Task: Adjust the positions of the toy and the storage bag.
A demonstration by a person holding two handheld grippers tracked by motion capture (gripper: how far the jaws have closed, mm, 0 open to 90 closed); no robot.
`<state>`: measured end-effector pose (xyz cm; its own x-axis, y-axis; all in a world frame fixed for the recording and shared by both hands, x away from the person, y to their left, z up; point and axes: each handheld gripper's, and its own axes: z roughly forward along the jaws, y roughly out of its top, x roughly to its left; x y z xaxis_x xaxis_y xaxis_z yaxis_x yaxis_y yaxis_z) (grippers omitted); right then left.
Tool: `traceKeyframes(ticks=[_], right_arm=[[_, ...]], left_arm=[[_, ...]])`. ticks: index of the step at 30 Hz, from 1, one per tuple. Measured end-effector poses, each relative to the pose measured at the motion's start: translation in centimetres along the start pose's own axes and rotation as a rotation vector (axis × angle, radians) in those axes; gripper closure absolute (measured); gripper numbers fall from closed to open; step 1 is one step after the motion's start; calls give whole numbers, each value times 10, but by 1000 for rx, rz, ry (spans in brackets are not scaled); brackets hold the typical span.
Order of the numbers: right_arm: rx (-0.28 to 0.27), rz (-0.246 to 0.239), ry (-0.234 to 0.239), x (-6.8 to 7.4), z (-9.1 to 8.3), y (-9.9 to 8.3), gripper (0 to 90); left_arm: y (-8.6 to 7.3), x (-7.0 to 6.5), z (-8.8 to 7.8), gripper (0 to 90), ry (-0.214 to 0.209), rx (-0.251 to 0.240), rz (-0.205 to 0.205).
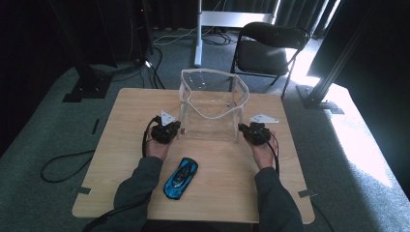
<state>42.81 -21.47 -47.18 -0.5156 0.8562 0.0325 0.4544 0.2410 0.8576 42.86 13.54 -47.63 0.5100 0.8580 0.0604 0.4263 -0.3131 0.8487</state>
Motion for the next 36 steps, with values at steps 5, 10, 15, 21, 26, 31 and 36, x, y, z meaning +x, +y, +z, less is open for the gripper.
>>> traceKeyframes(ticks=[5, 10, 15, 21, 26, 31, 36], right_arm=[[-10, 0, 4, 4, -8, -7, 875], [-10, 1, 17, 4, -14, -10, 874], [-16, 10, 27, 7, -19, -15, 873], [-19, 2, 36, 9, -20, -16, 872], [-18, -5, 48, 12, -20, -16, 871], [-20, -8, 59, 13, -22, -18, 865], [20, -27, 50, 16, -24, -20, 643]], left_arm=[[-3, -5, -7, 886, -13, 9, 16], [-5, -7, -12, 888, -21, 10, 26], [-12, 1, -19, 900, 3, 34, 7], [-16, -2, -20, 900, -9, 43, 27], [-20, -8, -21, 855, -42, 62, 47], [-28, -14, -25, 720, -79, 113, 81], [-44, -18, -33, 612, -119, 185, 81]])
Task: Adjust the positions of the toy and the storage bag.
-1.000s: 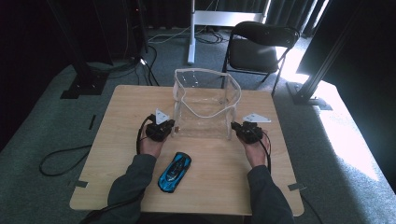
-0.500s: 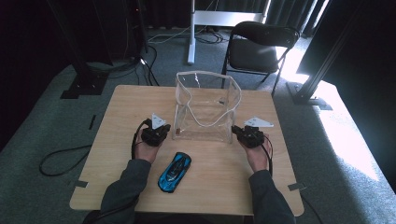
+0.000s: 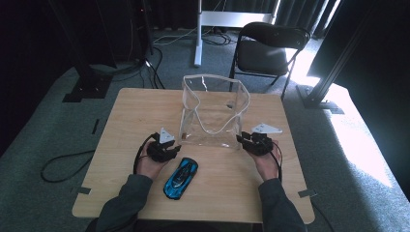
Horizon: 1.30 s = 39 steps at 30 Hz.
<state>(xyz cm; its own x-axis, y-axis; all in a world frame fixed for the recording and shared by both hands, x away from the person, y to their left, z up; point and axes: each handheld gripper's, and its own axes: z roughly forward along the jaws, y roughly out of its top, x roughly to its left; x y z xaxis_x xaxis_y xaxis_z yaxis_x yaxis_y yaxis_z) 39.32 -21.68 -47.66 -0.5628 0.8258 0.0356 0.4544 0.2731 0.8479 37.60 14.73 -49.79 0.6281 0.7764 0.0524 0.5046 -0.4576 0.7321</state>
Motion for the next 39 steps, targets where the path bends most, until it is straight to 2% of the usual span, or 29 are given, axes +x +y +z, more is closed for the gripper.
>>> traceKeyframes(ticks=[3, 8, 10, 13, 16, 20, 23, 28, 33, 35, 37, 39], right_arm=[[24, -41, -36, 8, -5, -5, 602], [20, -68, -64, 20, -16, -15, 558], [28, -84, -75, 24, -20, -19, 535], [49, -116, -89, 30, -21, -26, 526], [61, -120, -83, 33, -21, -31, 517], [72, -129, -77, 35, -20, -36, 509], [77, -128, -74, 37, -19, -36, 508], [79, -137, -66, 38, -18, -37, 505], [85, -146, -67, 39, -17, -38, 503], [84, -146, -66, 39, -17, -38, 503], [85, -146, -66, 38, -17, -39, 502], [87, -141, -64, 38, -17, -40, 500]], left_arm=[[-11, -4, 2, 604, 1, 47, 27], [-24, -6, 5, 558, -18, 100, 27], [-30, -8, 6, 539, -39, 110, 35], [-34, -9, 6, 530, -49, 123, 47], [-36, -10, 8, 561, -61, 123, 31], [-33, -14, 11, 626, -71, 115, 41], [-28, -17, 18, 666, -95, 108, 52], [-15, -28, 31, 709, -135, 101, 110], [1, -48, 46, 731, -176, 92, 157], [9, -60, 52, 728, -212, 91, 195], [15, -73, 56, 728, -211, 92, 237], [20, -79, 60, 703, -224, 85, 241]])
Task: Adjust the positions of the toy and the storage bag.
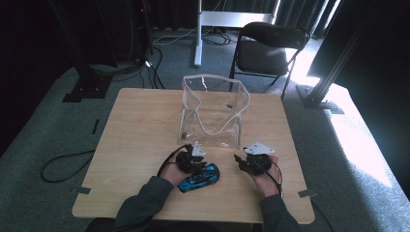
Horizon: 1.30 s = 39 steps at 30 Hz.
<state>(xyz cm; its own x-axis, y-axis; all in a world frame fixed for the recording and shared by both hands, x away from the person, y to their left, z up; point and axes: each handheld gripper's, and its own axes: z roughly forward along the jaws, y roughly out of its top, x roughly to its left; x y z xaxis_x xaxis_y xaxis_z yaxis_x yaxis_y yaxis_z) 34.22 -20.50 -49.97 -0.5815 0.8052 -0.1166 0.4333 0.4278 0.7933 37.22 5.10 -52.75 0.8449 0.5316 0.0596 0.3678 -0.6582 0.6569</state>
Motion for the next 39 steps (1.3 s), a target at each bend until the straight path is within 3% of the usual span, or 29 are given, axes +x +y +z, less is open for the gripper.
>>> traceKeyframes(ticks=[4, 8, 12, 16, 20, 23, 25, 27, 31, 39], right_arm=[[3, 1, 1, 0, 0, -2, 497], [-4, 11, -3, -3, -1, -1, 497], [3, 13, -2, -4, 2, -2, 495], [4, 20, -6, -7, 5, 0, 496], [1, 30, 16, -5, 6, 1, 495], [0, 0, 19, 1, 4, 2, 493], [-4, -9, 26, 4, 4, 4, 492], [-3, -12, 28, 5, 4, 4, 492], [2, -9, 31, 6, 5, 3, 492], [-1, -39, 56, 18, 0, 1, 490]], left_arm=[[3, 2, -6, 579, 17, -31, -20], [-2, 16, -23, 540, 101, -64, -60], [-11, 38, -41, 500, 190, -108, -136], [-16, 62, -51, 478, 284, -148, -237], [-15, 84, -47, 488, 284, -174, -304], [-14, 88, -44, 635, 285, -166, -283], [-14, 89, -43, 794, 291, -149, -262], [-16, 89, -45, 869, 291, -152, -252], [-16, 87, -46, 881, 301, -141, -211], [-32, 75, -61, 883, 291, -153, -222]])
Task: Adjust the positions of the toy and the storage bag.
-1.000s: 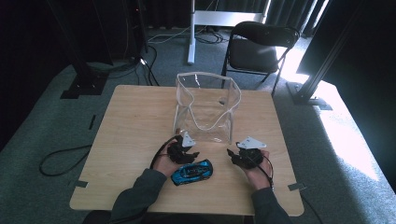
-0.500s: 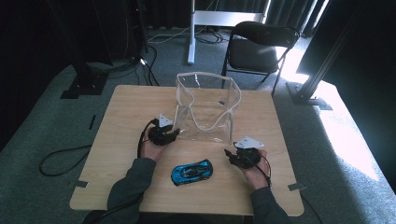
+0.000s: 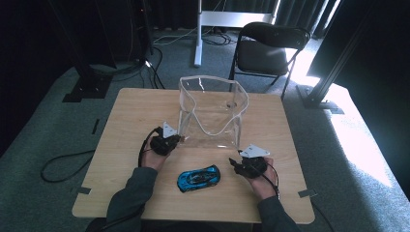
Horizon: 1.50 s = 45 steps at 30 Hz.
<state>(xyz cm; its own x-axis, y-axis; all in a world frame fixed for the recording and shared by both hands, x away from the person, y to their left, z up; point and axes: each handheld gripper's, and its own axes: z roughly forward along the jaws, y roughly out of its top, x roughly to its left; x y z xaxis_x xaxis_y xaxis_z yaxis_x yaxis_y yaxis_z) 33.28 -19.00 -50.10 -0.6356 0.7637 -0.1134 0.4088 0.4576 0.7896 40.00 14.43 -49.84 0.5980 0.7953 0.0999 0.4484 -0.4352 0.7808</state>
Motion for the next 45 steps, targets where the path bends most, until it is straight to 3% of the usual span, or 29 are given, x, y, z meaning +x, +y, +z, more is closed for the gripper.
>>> traceKeyframes(ticks=[6, 9, 10, 12, 15, 20, 22, 25, 27, 29, 30, 35, 38, 42, 45], right_arm=[[22, -23, 11, 6, 1, -5, 487], [27, -21, 15, 7, 2, -6, 487], [29, -22, 17, 7, 3, -7, 487], [35, -30, 21, 9, 5, -7, 487], [45, -34, 33, 12, 8, -8, 486], [58, -49, 45, 17, 11, -9, 486], [65, -47, 49, 18, 12, -10, 486], [67, -48, 54, 20, 14, -10, 485], [63, -54, 56, 21, 13, -9, 483], [60, -60, 58, 21, 12, -9, 482], [57, -60, 58, 22, 11, -8, 481], [22, -49, 96, 26, 3, -3, 478], [19, -50, 115, 29, 4, -2, 477], [29, -28, 147, 31, 10, -2, 478], [57, 34, 188, 28, 19, -4, 480]], left_arm=[[-15, 7, -19, 880, 10, 6, -11], [-19, 9, -27, 894, 39, 6, -20], [-20, 10, -30, 880, 43, 9, -35], [-24, 9, -38, 759, 20, 14, -73], [-31, -6, -48, 601, -23, 54, -38], [-52, -39, -64, 442, -116, 93, -36], [-58, -52, -67, 385, -177, 102, -41], [-60, -73, -69, 290, -234, 121, 3], [-60, -85, -67, 256, -235, 148, 40], [-59, -89, -66, 194, -233, 167, 51], [-60, -97, -61, 194, -200, 197, 90], [-66, -99, -50, 240, -162, 234, 100], [-67, -97, -45, 265, -200, 229, 80], [-64, -98, -41, 268, -198, 220, 90], [-63, -97, -38, 274, -194, 212, 75]])
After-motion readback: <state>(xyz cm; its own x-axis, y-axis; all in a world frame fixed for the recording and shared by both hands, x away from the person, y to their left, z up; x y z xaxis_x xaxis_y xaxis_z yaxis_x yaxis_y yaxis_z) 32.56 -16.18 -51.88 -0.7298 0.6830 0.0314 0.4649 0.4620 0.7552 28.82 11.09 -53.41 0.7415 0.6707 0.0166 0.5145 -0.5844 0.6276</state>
